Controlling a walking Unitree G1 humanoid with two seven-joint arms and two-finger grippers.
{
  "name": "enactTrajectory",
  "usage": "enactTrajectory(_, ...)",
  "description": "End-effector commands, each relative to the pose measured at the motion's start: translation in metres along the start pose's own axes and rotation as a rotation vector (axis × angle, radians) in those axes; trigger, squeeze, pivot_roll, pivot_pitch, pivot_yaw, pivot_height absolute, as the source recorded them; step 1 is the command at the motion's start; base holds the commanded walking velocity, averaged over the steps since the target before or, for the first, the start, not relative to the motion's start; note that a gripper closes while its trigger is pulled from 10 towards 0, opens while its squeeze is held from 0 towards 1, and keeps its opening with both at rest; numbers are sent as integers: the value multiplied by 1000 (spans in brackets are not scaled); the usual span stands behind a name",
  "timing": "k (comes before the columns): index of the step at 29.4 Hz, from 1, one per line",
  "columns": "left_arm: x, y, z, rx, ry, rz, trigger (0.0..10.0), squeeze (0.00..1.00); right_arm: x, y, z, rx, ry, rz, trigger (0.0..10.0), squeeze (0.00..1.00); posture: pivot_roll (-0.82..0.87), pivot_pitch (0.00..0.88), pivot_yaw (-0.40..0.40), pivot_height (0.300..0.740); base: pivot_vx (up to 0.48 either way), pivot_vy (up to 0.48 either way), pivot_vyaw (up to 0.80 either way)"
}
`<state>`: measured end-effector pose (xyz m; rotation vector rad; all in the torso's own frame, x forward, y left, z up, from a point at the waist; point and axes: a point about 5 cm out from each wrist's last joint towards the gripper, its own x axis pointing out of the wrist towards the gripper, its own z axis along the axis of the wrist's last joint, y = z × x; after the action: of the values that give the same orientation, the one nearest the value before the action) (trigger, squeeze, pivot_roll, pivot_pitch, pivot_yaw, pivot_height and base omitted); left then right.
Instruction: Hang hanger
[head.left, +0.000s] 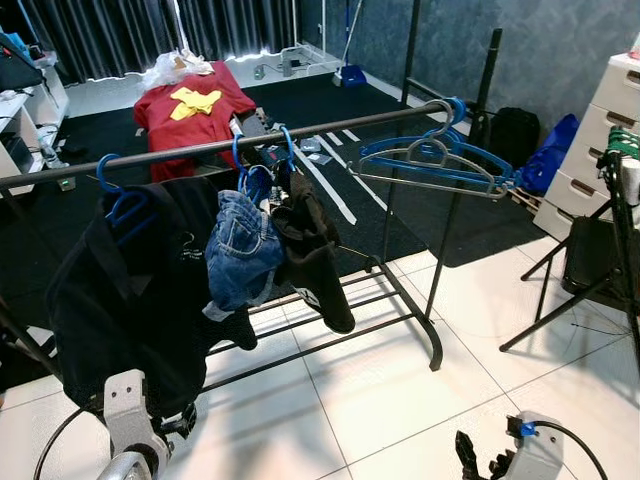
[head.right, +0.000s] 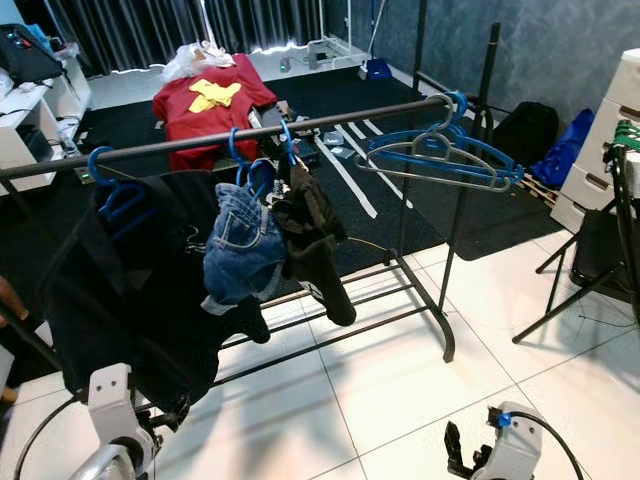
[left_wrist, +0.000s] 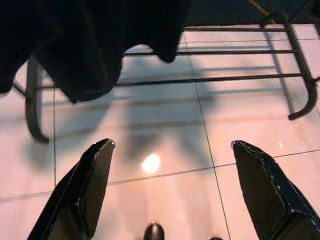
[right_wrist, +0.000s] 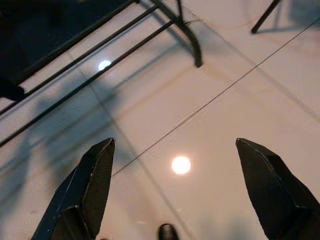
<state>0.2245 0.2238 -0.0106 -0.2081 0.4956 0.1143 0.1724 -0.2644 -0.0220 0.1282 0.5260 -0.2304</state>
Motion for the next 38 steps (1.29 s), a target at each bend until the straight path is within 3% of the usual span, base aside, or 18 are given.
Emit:
enactTrajectory(1, 0, 3, 2, 99, -5, 32, 10000, 0, 1, 0, -2, -125, 9, 9, 10000, 0, -55, 28, 34, 740, 0, 0, 0)
enactTrajectory(2, 0, 3, 2, 99, -5, 32, 10000, 0, 1, 0, -2, -125, 9, 9, 10000, 0, -55, 28, 34, 740, 0, 0, 0)
enactTrajectory(4, 1, 3, 3, 310, -33, 84, 10000, 0, 5, -3, -2, -294, 17, 12, 10000, 0, -52, 24, 10, 740, 0, 0, 0)
enactTrajectory(5, 1, 3, 3, 310, -33, 84, 10000, 0, 5, -3, -2, -294, 17, 12, 10000, 0, -52, 24, 10, 740, 0, 0, 0)
enactTrajectory(7, 2, -1, 5, 466, -71, 110, 10000, 0, 9, -9, -1, -331, 24, -2, 10000, 0, -27, 18, -23, 740, 0, 0, 0)
enactTrajectory(8, 2, -3, 5, 505, -75, 124, 10000, 0, 11, -12, 0, -340, 28, -8, 10000, 0, -18, 15, -38, 740, 0, 0, 0)
enactTrajectory(22, 1, -6, 8, 697, -119, 165, 10000, 0, 10, -33, -12, -408, 71, -34, 10000, 0, -5, 38, -68, 740, 0, 0, 0)
enactTrajectory(23, 0, -6, 10, 756, -141, 177, 10000, 0, 9, -36, -14, -460, 79, -56, 10000, 0, 2, 42, -58, 740, 0, 0, 0)
enactTrajectory(24, -2, -7, 10, 807, -169, 177, 10000, 0, 7, -38, -17, -575, 97, -85, 10000, 0, 3, 44, -55, 740, 0, 0, 0)
enactTrajectory(25, -2, -7, 10, 807, -169, 177, 10000, 0, 7, -38, -17, -575, 97, -85, 10000, 0, 3, 44, -55, 740, 0, 0, 0)
enactTrajectory(27, -10, -8, 14, 941, -262, 194, 10000, 0, 1, -46, -26, -795, 118, -167, 10000, 0, -1, 63, -55, 740, 0, 0, 0)
enactTrajectory(28, -10, -8, 14, 941, -262, 194, 10000, 0, 1, -46, -26, -795, 118, -167, 10000, 0, -1, 63, -55, 740, 0, 0, 0)
enactTrajectory(29, -14, -11, 14, 1162, -323, 241, 10000, 0, -3, -50, -29, -876, 119, -197, 10000, 0, -3, 73, -58, 740, 0, 0, 0)
enactTrajectory(30, -14, -11, 14, 1162, -323, 241, 10000, 0, -3, -50, -29, -876, 119, -197, 10000, 0, -3, 73, -58, 740, 0, 0, 0)
enactTrajectory(31, -17, -11, 13, 1224, -376, 246, 10000, 0, -6, -53, -31, -940, 109, -212, 10000, 0, -1, 74, -60, 740, 0, 0, 0)
enactTrajectory(33, -18, -9, 12, 1243, -374, 248, 10000, 0, -8, -53, -33, -982, 101, -193, 10000, 0, 0, 77, -64, 740, 0, 0, 0)
enactTrajectory(35, -18, -6, 8, 1174, -291, 218, 10000, 0, -10, -53, -36, -898, 98, -200, 10000, 0, 7, 75, -68, 740, 0, 0, 0)
enactTrajectory(38, -17, -5, 7, 1154, -260, 208, 10000, 0, -10, -52, -37, -843, 113, -192, 10000, 0, 7, 75, -68, 740, 0, 0, 0)
